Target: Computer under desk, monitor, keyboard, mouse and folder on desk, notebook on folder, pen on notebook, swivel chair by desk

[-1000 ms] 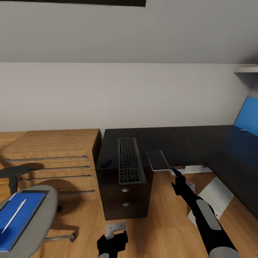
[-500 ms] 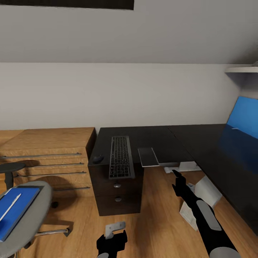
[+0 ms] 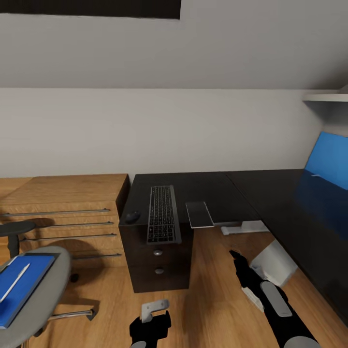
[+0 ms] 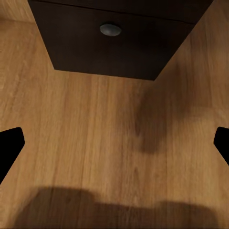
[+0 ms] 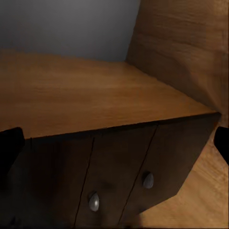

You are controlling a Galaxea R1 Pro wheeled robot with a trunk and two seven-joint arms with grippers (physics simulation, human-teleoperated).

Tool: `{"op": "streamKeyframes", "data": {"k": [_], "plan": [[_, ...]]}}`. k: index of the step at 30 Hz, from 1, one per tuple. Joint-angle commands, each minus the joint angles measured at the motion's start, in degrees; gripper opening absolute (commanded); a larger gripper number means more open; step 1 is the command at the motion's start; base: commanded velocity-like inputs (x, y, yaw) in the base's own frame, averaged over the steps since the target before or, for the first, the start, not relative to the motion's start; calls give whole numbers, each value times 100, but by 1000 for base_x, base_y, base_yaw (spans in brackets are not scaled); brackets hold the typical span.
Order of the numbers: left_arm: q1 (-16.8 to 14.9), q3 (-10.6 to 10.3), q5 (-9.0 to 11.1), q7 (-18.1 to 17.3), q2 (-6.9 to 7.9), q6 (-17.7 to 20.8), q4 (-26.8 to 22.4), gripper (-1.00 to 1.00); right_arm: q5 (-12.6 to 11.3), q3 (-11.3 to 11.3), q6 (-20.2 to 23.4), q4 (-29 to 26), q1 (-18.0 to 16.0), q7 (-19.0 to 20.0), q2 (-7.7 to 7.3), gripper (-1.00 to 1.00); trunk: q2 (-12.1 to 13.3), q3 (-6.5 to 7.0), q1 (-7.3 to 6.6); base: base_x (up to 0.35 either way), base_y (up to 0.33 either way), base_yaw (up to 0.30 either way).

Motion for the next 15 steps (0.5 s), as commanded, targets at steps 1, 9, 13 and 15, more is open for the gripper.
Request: {"op": "streamKeyframes", "data": {"k": [1, 9, 13, 15], "plan": [[-5, -5, 23, 36, 2, 27, 9, 100, 181, -11, 1, 43, -5, -53, 5, 100, 39, 13, -23, 0, 0, 0], [-5, -22, 28, 36, -2, 40, 114, 100, 2393, 38, -929, 430, -8, -125, 295, 100, 359, 157, -199, 0, 0, 0], [-5, -95, 25, 36, -5, 33, 333, 100, 3631, 329, -1830, 1250, -6, -124, 486, 100, 520, 229, -287, 0, 0, 0], [-5, -141, 24, 34, -5, 18, 480, 100, 4182, 473, -2352, 1722, -6, -124, 522, 100, 600, 264, -331, 0, 0, 0]]}}
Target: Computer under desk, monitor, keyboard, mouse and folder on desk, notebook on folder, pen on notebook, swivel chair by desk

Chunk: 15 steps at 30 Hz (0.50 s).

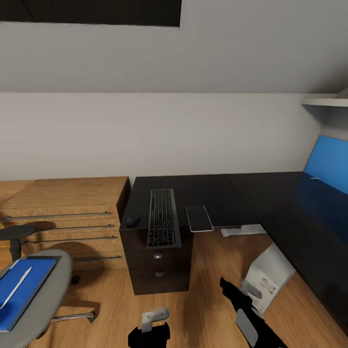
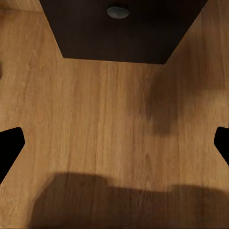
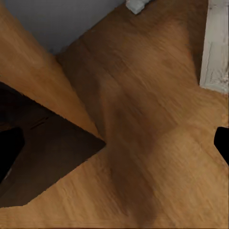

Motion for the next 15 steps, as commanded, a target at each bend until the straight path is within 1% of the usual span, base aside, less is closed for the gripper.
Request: {"op": "streamKeyframes", "data": {"k": [1, 3, 4, 5, 6, 7, 8, 11, 15], "plan": [[-6, -66, 22, 36, 2, 10, 155, 100, 470, 107, -633, 486, -4, -6, 31, 100, 39, 13, -23, 0, 0, 0], [-6, -117, 26, 36, 1, -1, 316, 100, 904, 174, -1265, 938, -4, -10, 49, 100, 119, 49, -67, 0, 0, 0], [-6, -180, 33, 30, 1, -18, 654, 100, 1442, 240, -2509, 1746, -4, -25, 63, 100, 159, 67, -89, 0, 0, 0], [-6, -189, 37, 29, 1, -23, 735, 100, 1517, 249, -2796, 1916, -4, -30, 63, 100, 199, 85, -111, 0, 0, 0], [-6, -201, 45, 27, 3, -51, 886, 100, 1620, 261, -3319, 2211, -4, -37, 63, 100, 239, 103, -133, 0, 0, 0], [-6, -206, 50, 27, 4, -78, 953, 100, 1654, 266, -3546, 2334, -2, -41, 64, 100, 279, 121, -155, 0, 0, 0], [-6, -212, 58, 20, 16, -154, 1077, 100, 1700, 269, -3904, 2530, 1, -49, 62, 100, 319, 139, -177, 0, 0, 0], [-6, -220, 64, 12, 91, -287, 1257, 100, 1728, 275, -4189, 2701, 12, -56, 55, 100, 440, 193, -243, 0, 0, 0], [-6, -227, 85, -15, 214, -412, 1495, 100, 1744, 276, -4291, 2807, 34, -61, 50, 100, 600, 265, -331, 0, 0, 0]]}}
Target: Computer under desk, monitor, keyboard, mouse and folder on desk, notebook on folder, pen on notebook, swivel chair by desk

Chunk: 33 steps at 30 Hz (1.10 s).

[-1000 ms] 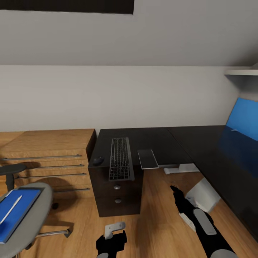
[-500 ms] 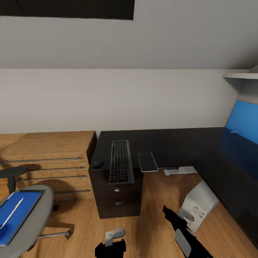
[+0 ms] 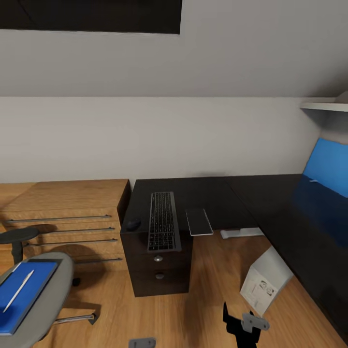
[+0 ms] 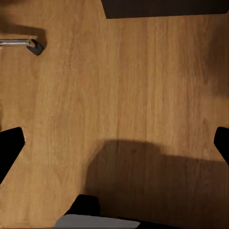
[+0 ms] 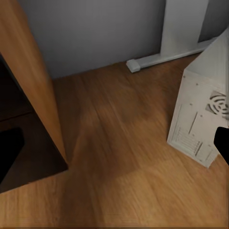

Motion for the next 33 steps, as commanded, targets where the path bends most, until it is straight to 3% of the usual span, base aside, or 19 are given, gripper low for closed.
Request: {"op": "streamKeyframes", "data": {"k": [1, 6, 9, 15, 22, 33], "plan": [[-6, -17, 26, 21, 28, 8, 61, 100, 20, -19, -24, 20, 7, -15, 1, 100, 38, 13, -23, 0, 0, 0], [-6, 2, 135, -187, 93, -60, 491, 100, 29, -14, -16, 64, 102, -13, 7, 100, 239, 103, -133, 0, 0, 0], [-6, 34, 209, -503, 102, -201, 936, 100, 34, -12, 65, 73, 236, -1, 5, 100, 359, 157, -199, 0, 0, 0], [-6, 105, 254, -1100, 91, -920, 1781, 100, 40, -1, 538, 75, 376, 22, -7, 100, 600, 264, -330, 0, 0, 0], [-6, 232, 254, -1246, 91, -1170, 2041, 100, 56, 22, 1315, 51, 401, 26, -89, 100, 881, 390, -484, 0, 0, 0], [-6, 484, 251, -1274, 102, -1240, 2090, 100, 72, 28, 1522, 38, 406, 28, -110, 100, 1322, 588, -726, 0, 0, 0]]}}
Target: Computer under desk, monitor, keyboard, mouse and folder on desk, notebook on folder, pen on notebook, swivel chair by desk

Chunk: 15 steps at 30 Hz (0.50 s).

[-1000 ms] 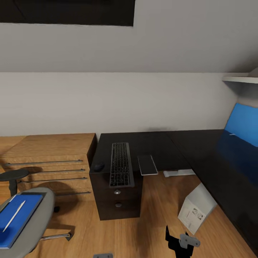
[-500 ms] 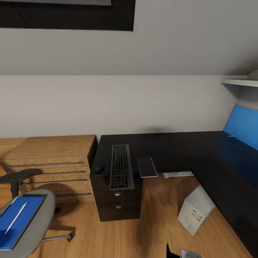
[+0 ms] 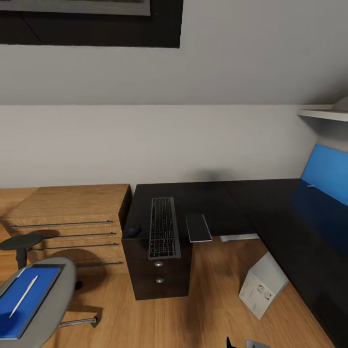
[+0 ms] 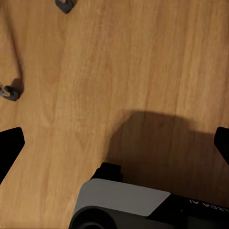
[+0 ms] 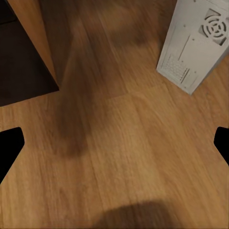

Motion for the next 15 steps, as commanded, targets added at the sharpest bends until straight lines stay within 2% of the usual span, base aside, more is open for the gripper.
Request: {"op": "streamKeyframes", "data": {"k": [1, 9, 15], "plan": [[-7, -41, 51, 43, 10, -16, -10, 100, -10, -14, -21, 7, -5, -1, 1, 100, 38, 13, -23, 0, 0, 0], [-7, -17, 47, 42, 0, -21, -6, 100, -9, -11, -14, 2, -5, -1, -5, 100, 359, 156, -198, 0, 0, 4], [-7, -17, 47, 42, -10, -21, -6, 100, -7, -11, -13, 5, -5, -9, 4, 100, 599, 264, -330, 0, 0, 186]]}}
